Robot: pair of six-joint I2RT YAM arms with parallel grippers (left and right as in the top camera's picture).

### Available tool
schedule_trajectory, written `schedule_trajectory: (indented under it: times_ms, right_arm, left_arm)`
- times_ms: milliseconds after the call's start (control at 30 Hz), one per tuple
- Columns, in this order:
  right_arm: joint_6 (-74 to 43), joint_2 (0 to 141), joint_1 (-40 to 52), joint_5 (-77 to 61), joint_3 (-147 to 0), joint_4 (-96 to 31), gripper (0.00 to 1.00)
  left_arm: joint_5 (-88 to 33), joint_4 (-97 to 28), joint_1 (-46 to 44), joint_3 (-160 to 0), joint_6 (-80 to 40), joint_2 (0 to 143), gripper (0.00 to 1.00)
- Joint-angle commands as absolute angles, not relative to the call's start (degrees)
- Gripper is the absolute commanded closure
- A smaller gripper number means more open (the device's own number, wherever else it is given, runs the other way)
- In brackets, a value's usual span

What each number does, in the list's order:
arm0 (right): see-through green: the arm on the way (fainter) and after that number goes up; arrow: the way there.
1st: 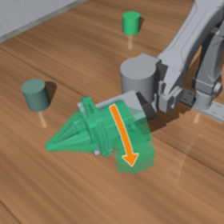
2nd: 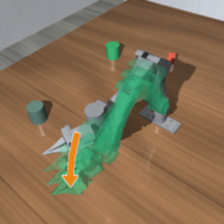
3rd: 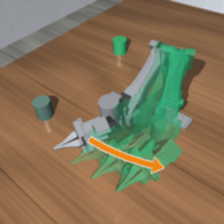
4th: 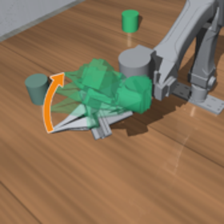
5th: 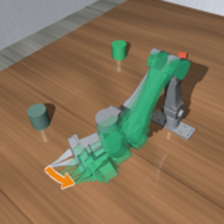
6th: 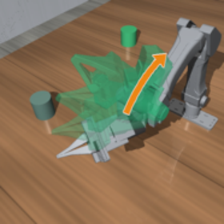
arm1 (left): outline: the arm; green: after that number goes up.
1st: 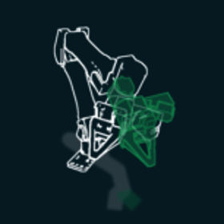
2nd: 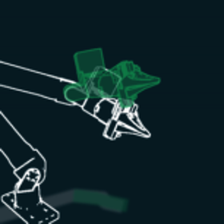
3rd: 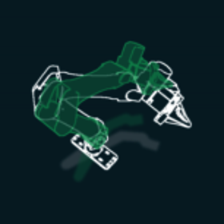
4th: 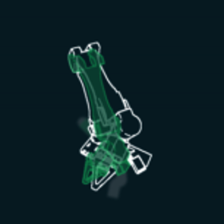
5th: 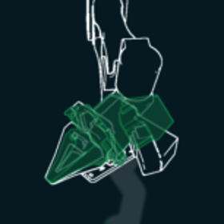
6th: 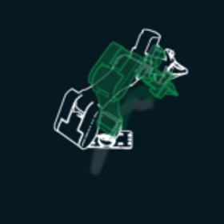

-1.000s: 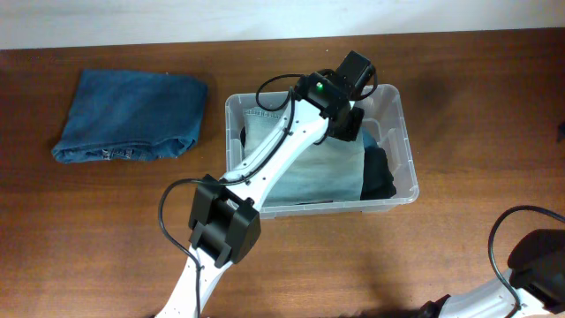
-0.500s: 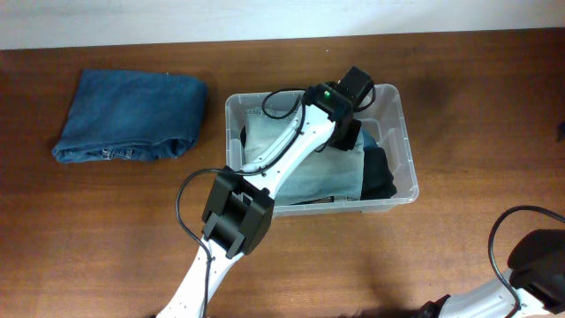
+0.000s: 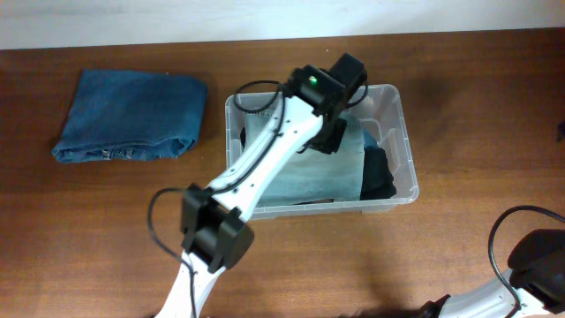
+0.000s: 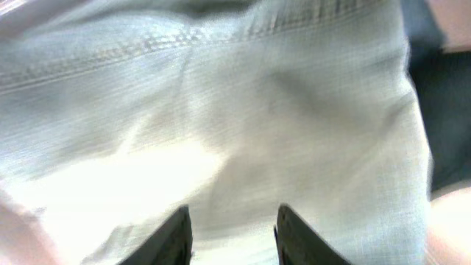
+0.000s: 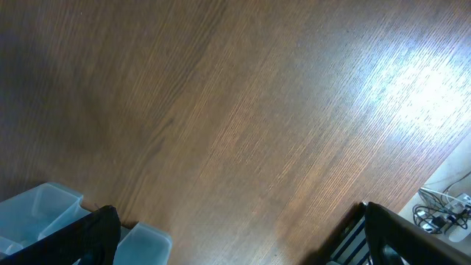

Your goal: Pack container

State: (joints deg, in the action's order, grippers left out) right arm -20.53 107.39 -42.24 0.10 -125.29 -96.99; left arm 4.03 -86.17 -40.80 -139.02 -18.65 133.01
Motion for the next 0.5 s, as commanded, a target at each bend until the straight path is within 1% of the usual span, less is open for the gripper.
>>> schedule_trajectory:
  times_ms: [0, 100, 167, 267, 467]
  right_arm:
    - [-20.38, 106.15, -42.41, 0.23, -125.25, -97.27, 0.02]
    - [-20.38, 106.15, -42.41, 0.21, -125.25, -97.27, 0.02]
    - [-20.38, 106.15, -42.41, 0.21, -125.25, -97.27, 0.02]
    - [-20.38, 106.17, -42.41, 0.23, -125.25, -97.27, 0.02]
    - [-20.38, 106.15, -42.41, 0.21, -125.25, -97.27, 0.02]
  left_arm:
    - [-0.27, -90.98, -40.27, -139.94, -20.08, 130.21, 0.62]
    - [-5.30, -92.31, -40.69, -138.56, -19.57, 130.39, 0.62]
    - [-5.30, -91.59, -41.45, -137.14, -19.59, 130.39, 0.62]
    - [-5.58, -88.64, -42.78, -133.99, -19.66, 130.39, 0.62]
    - [-11.22, -79.79, -45.10, -124.95, -19.94, 130.39, 0.62]
